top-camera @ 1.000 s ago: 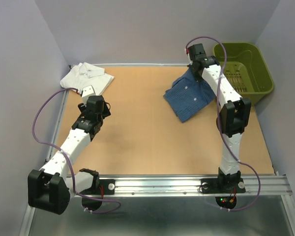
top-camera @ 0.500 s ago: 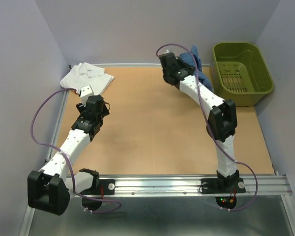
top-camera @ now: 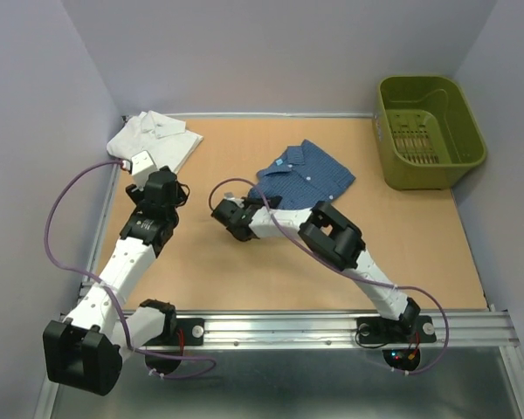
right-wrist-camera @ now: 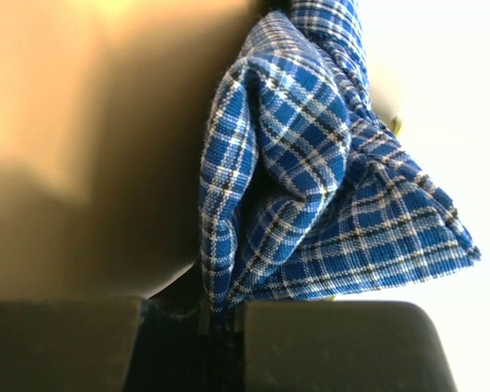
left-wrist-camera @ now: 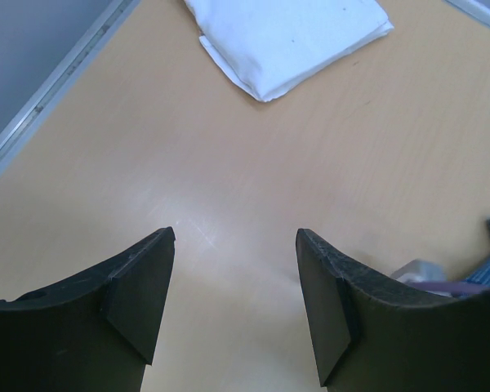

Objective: Fold and stack the long sleeve shirts
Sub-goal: Fold the shirt, then neatly place the folded shirt to the corner

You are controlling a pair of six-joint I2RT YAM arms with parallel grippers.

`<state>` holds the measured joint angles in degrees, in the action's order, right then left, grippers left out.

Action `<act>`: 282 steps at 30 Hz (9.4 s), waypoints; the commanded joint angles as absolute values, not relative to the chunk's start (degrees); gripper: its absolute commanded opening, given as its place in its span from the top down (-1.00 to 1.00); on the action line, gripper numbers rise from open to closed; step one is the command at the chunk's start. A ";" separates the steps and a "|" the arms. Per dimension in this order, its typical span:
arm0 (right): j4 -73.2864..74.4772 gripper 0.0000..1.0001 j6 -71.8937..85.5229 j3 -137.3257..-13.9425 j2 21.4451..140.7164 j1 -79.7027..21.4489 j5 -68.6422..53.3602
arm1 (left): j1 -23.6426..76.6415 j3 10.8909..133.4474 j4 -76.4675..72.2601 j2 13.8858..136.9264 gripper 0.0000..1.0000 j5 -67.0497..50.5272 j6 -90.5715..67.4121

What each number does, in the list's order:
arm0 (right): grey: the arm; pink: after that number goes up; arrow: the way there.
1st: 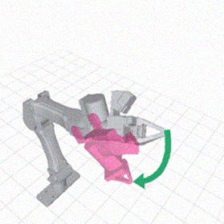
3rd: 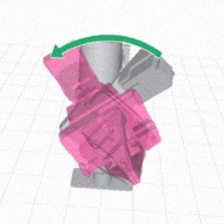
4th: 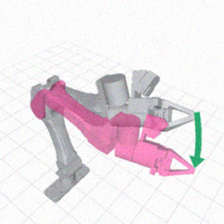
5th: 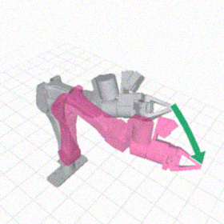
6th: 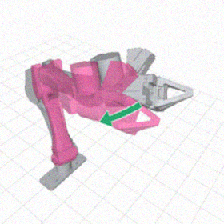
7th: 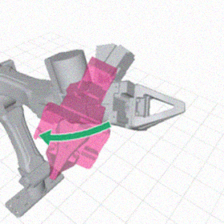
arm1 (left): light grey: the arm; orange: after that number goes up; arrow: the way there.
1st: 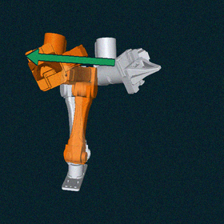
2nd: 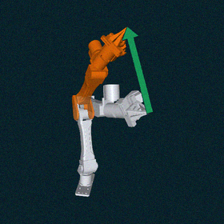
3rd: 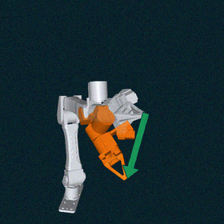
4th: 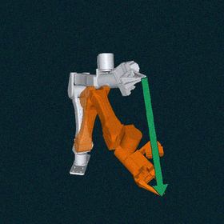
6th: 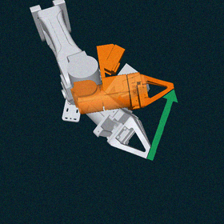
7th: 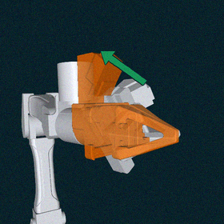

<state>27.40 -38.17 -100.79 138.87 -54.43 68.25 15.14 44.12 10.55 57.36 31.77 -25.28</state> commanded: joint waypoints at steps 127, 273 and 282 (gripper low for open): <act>19.42 -0.57 17.93 -59.67 82.34 -32.19 -2.89 | 10.35 83.42 11.59 100.48 -0.62 10.00 -47.10; 12.48 0.99 -7.30 -68.38 99.76 -57.13 16.53 | 27.51 22.94 -29.96 75.40 -0.85 -0.44 -75.58; 12.92 0.99 -4.40 -68.91 98.79 -56.60 12.57 | 31.02 24.44 -34.80 81.65 -0.87 2.89 -81.03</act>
